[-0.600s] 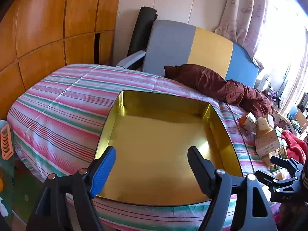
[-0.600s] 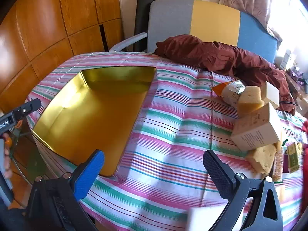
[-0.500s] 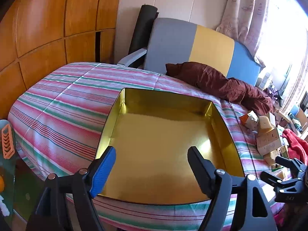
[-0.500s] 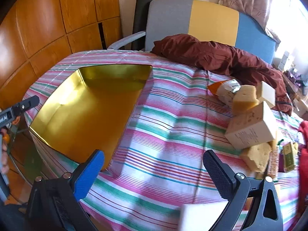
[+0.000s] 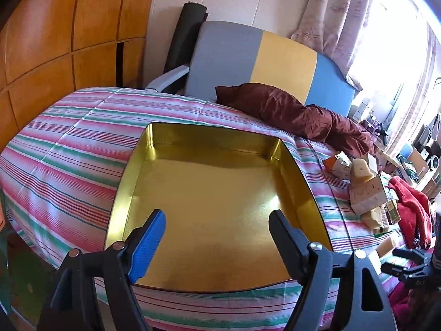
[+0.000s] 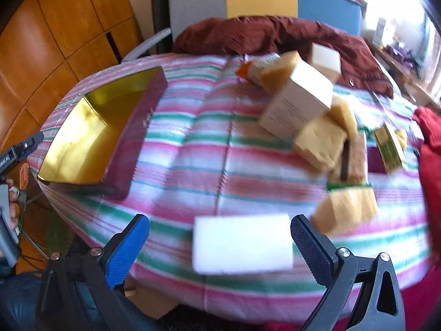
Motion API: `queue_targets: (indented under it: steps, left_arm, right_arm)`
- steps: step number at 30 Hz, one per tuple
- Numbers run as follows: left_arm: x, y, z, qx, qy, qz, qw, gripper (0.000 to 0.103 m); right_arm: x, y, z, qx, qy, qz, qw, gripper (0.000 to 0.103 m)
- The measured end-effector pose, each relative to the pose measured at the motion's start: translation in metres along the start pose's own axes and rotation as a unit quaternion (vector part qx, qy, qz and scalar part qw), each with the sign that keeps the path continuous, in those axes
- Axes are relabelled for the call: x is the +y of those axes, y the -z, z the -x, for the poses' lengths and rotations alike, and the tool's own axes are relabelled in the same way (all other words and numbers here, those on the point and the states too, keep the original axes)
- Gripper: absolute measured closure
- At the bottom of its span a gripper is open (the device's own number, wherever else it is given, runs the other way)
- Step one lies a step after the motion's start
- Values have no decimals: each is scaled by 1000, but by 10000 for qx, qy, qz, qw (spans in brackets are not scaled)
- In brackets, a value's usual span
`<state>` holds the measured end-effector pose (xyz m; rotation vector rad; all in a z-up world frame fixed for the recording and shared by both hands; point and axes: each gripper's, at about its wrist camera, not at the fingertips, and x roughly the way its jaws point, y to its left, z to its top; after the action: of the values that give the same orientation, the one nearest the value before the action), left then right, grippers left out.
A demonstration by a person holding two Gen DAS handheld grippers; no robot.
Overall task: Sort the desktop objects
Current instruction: 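Move both tools from the gold tray toward the pile of items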
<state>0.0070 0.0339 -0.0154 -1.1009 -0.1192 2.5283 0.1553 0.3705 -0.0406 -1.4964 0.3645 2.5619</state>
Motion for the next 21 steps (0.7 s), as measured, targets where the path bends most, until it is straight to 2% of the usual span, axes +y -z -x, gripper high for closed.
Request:
queue_targets:
  steps: [6,11,14,21]
  left_arm:
    - [-14,-4,-8,215,289,-136,9993,24]
    - [-38,-9,-12,299,589,-342,9972,24]
    - [-57,-14,-13,314,847,-570,9943,24]
    - [-114,-23,-23,477,1393,-1280,9808,21]
  right_arm:
    - [-17,18,-13,370,-140,-567,9976,0]
    - [-9,18,-21,284,118,-208,9993,0]
    - [-6,13,-30,393,-2,-50,9992,0]
    - [-7,10,-39,431,213,107,9988,0]
